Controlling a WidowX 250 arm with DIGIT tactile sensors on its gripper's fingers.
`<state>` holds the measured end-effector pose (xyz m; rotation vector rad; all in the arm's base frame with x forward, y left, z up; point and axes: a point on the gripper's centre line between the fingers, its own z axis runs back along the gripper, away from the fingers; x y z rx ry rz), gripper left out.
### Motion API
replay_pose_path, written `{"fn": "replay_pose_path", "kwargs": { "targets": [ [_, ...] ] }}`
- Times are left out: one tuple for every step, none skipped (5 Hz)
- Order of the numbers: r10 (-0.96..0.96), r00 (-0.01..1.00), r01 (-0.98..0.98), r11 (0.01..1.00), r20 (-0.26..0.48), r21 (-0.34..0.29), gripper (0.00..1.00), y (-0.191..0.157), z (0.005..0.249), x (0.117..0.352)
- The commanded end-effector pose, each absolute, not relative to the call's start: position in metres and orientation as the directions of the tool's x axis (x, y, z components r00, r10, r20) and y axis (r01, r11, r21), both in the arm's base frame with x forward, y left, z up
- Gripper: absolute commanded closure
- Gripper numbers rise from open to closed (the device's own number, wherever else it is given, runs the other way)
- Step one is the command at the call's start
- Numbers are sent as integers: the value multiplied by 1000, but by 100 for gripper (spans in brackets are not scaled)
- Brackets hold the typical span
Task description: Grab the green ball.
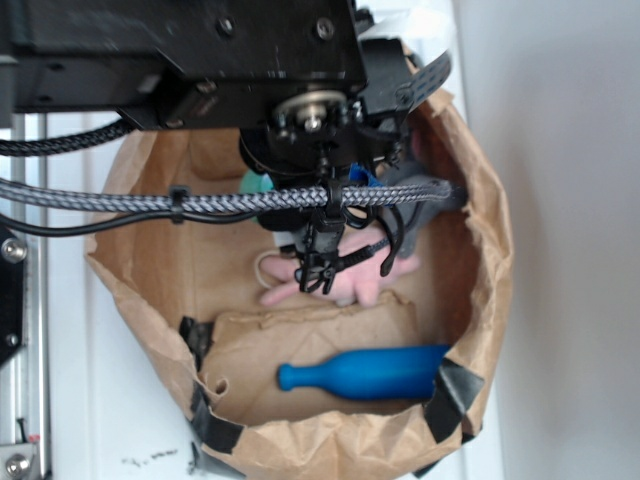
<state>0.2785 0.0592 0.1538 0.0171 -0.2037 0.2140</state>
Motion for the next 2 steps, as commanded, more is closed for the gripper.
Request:
{"fn": "replay_pose_path", "kwargs": {
  "targets": [
    [176,944,-177,984,280,-22,100,55,226,270],
    [140,933,-124,990,332,-68,100,51,241,258]
  ]
}}
